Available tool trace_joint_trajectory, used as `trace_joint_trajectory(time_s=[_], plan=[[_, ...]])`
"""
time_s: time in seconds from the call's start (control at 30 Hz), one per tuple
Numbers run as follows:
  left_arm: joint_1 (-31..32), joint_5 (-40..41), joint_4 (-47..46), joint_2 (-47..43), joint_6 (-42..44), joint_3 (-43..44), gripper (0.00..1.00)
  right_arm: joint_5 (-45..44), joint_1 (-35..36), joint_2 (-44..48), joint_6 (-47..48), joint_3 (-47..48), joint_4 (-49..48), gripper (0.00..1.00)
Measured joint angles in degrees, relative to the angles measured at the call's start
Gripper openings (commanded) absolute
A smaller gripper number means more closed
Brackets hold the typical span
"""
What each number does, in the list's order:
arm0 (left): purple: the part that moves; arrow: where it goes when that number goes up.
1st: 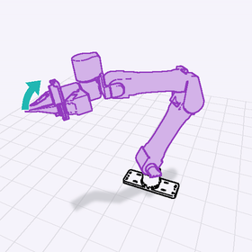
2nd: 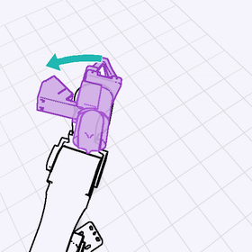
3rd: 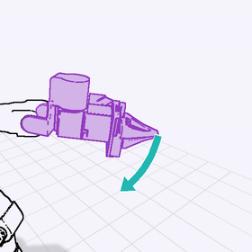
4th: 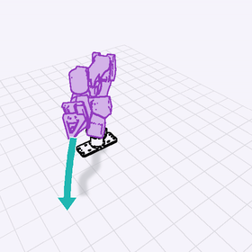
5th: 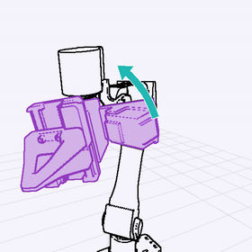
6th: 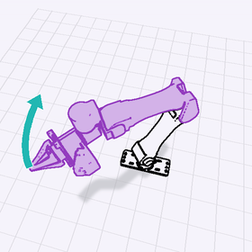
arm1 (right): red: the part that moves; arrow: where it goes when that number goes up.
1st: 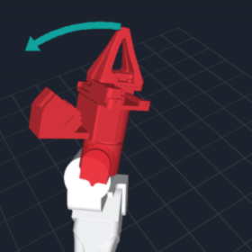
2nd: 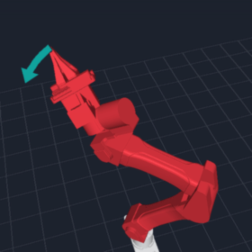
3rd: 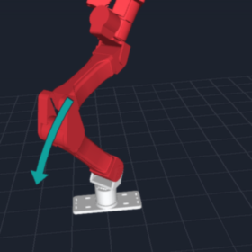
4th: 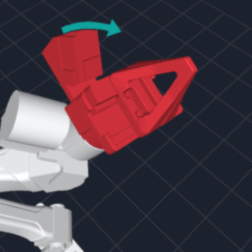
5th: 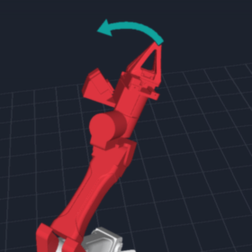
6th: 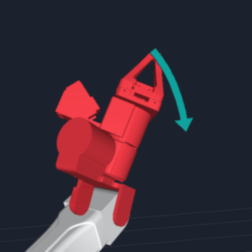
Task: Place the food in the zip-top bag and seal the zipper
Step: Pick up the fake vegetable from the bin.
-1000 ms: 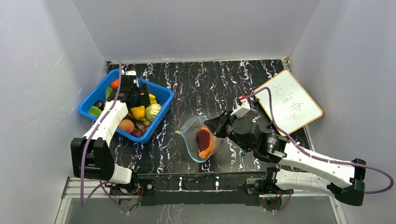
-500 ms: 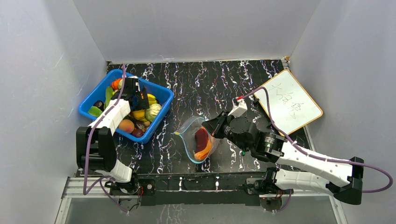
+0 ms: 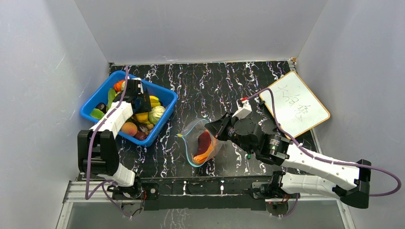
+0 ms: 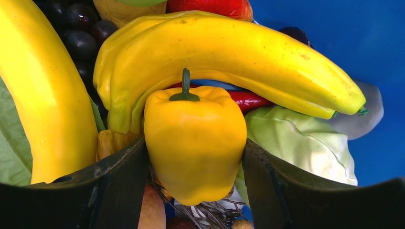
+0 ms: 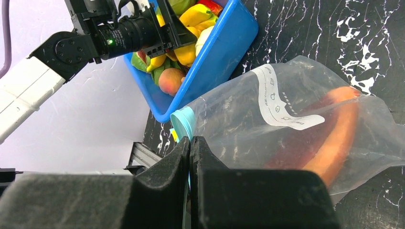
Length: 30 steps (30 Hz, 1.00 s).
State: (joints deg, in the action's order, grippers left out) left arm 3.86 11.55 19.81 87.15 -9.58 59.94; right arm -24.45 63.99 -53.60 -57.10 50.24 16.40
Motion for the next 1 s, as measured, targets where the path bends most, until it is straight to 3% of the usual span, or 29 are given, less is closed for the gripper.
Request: trace_joint_trajectory(time_s=[0.27, 0.6, 1.0], plan=[[0.0, -1.2, 2.8, -4.2, 0.0, 0.0, 0.43, -0.1, 0.0, 1.8, -0.4, 0.0, 0.0, 0.00], [0.0, -7.8, 6.8, -17.3, -1.2, 0.5, 0.38, -0.2, 0.0, 2.4, -3.5, -0.5, 0.0, 0.00], [0.0, -29.8, 10.7, -25.6, -5.4, 0.6, 0.33, -5.9, 0.0, -1.7, -8.2, 0.2, -0.5, 0.00]])
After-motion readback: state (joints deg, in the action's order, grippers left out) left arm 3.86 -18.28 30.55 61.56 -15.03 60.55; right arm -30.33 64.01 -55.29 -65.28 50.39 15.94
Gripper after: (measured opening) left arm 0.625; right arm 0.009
